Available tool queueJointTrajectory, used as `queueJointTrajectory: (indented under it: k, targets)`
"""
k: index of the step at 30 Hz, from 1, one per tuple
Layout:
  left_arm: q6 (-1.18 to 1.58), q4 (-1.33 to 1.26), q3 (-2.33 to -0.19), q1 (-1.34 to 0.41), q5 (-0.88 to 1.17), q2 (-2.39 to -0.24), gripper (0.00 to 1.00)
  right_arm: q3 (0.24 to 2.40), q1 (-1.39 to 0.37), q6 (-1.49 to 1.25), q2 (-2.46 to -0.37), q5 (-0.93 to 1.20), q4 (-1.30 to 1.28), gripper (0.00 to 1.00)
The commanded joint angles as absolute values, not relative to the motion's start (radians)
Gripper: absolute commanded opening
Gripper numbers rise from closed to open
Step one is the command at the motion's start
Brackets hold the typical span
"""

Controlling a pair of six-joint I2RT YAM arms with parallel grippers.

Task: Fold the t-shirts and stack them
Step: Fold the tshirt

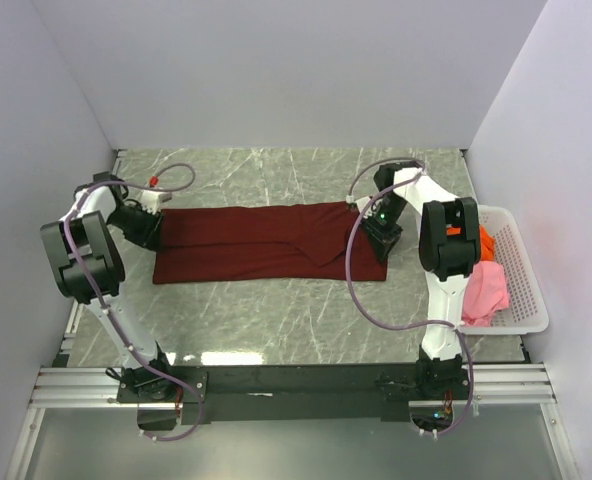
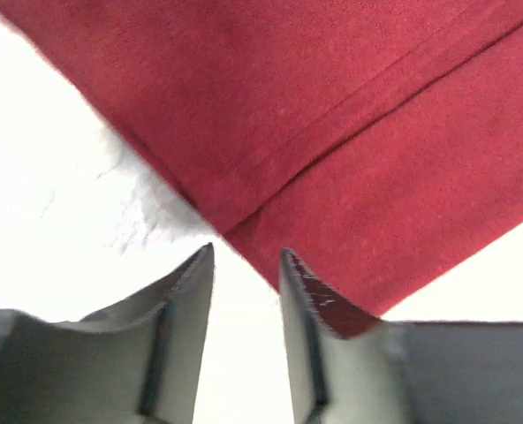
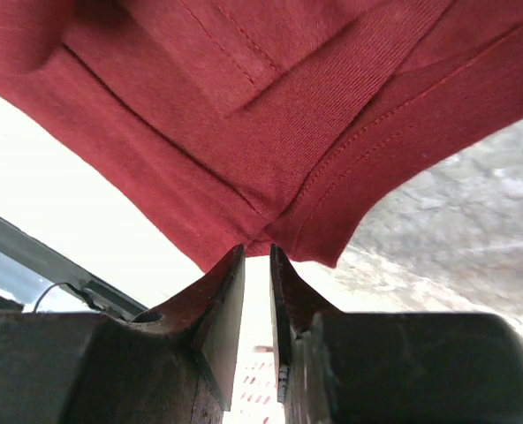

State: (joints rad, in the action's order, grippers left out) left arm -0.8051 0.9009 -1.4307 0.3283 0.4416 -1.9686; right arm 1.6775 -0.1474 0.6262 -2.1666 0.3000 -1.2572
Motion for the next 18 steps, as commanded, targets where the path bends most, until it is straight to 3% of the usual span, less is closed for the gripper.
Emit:
queueJointTrajectory:
  k: [1,7,10,18]
  targets:
    - [-0.805,0.928,-1.434,0.356,0.529,-1.859,0.43,1.738,-0.156,0.644,-2.117,0.307,-1.304,0.25]
    - [-0.775,0.882,-1.396,0.289,0.575,-1.749,0.47,1.730,-0.186,0.627,-2.054,0.330,-1.256,0.25]
    - [-0.775,0.882,-1.382,0.230,0.592,-1.749,0.61,1.736,-0.238,0.621,-2.086,0.311,-1.223,0.25]
    - [-0.724,0.753,-1.255,0.143,0.554,-1.707,0.60,1.779,-0.301,0.627,-2.204,0.147,-1.123,0.22]
